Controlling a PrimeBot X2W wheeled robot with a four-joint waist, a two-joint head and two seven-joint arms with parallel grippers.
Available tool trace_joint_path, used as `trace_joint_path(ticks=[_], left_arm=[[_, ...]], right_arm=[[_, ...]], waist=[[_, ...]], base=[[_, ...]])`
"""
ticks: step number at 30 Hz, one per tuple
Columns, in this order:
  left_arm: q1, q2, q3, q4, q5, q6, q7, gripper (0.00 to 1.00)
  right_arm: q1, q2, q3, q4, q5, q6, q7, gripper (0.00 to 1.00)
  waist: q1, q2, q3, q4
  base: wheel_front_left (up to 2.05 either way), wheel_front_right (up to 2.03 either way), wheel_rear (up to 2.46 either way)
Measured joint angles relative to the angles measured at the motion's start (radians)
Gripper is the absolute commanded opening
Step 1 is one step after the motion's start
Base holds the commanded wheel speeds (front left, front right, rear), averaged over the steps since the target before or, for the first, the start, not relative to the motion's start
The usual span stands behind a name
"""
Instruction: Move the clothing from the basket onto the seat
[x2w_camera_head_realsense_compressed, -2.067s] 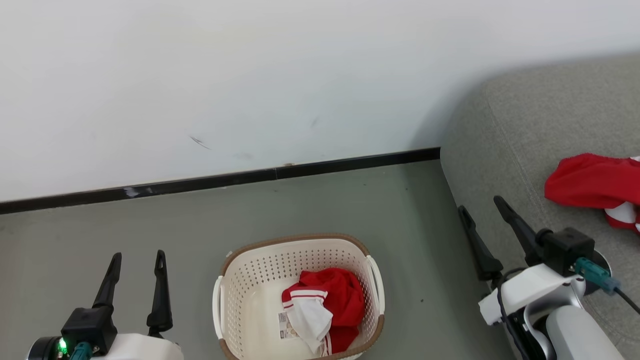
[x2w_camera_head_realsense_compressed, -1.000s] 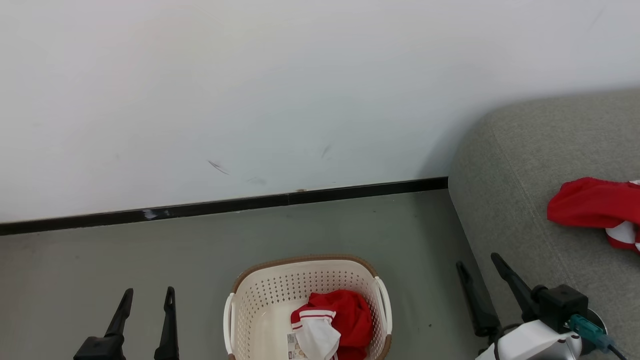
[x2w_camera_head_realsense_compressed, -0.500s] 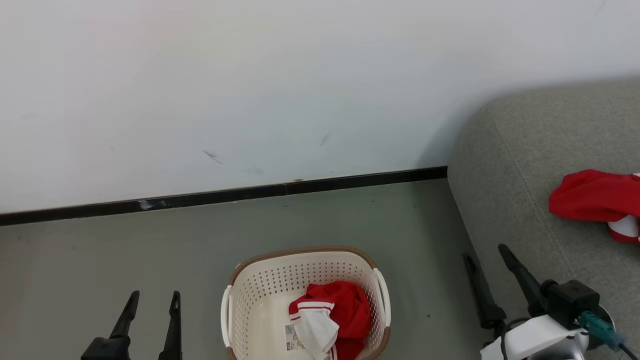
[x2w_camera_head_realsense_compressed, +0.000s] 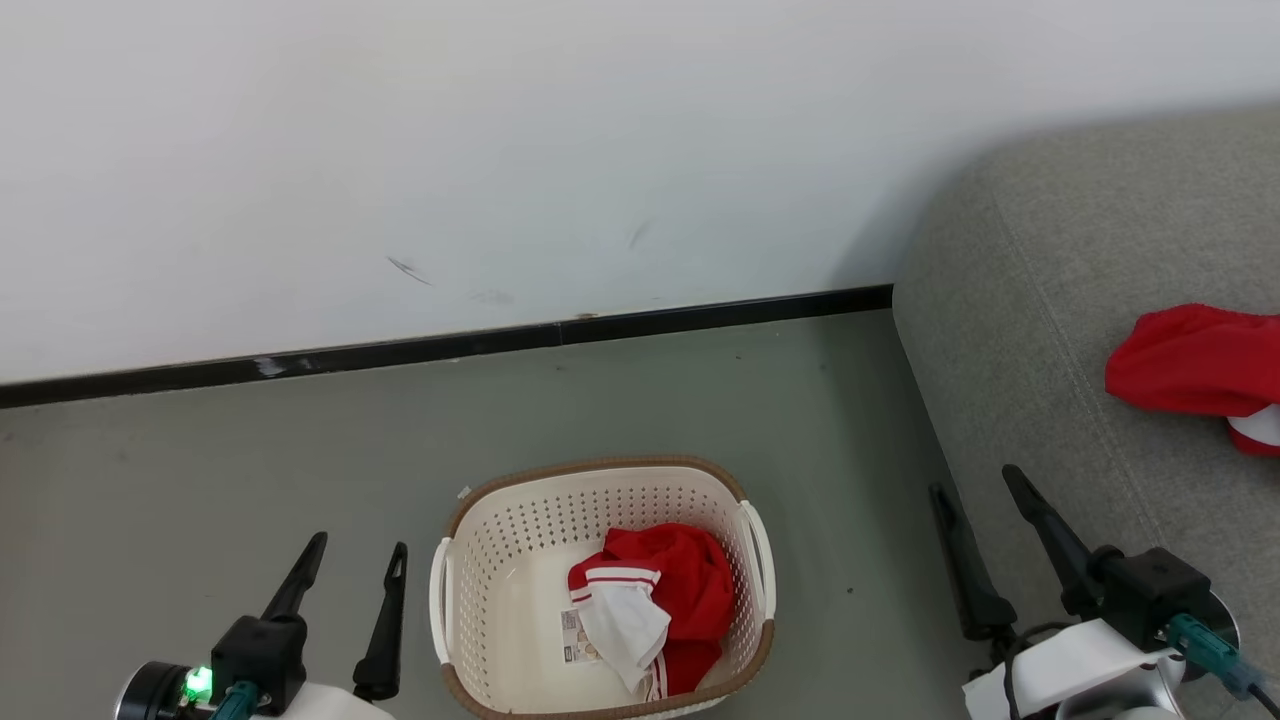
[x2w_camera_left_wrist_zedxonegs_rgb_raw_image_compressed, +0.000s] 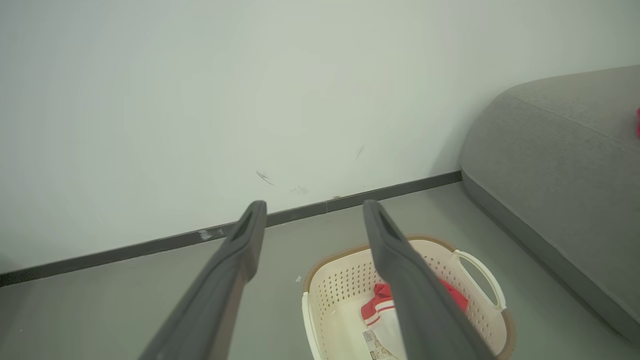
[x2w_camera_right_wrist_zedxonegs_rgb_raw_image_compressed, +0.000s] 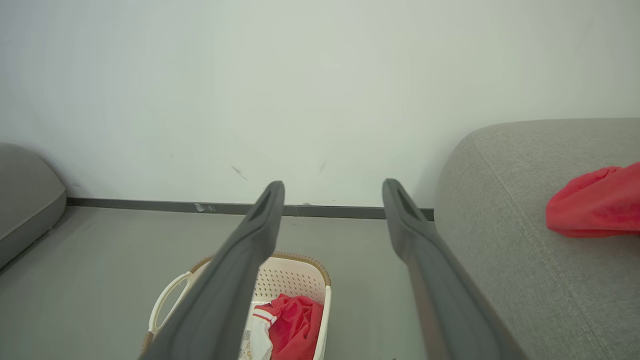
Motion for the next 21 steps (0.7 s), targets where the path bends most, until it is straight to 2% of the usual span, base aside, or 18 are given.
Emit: trace_joint_path(ticks=[12, 21], left_arm=[[-0.136, -0.003, -0.122, 0.033, 0.066, -0.07, 0.063, 1.0], [-0.235, -0.018, -0.173, 0.086, 0.107, -0.098, 0.095, 1.0]], right_arm=[[-0.004, 0.002, -0.045, -0.049, -0.005, 0.0, 0.0, 1.0], [-0.022, 0.003, -0.078, -0.094, -0.01, 0.0, 0.0, 1.0]], waist=[[0.0001, 0.0, 0.092, -0.023], [0.0, 0.0, 0.18, -0.055]], base=[[0.0, 0.0, 0.0], [0.0, 0.0, 0.0]])
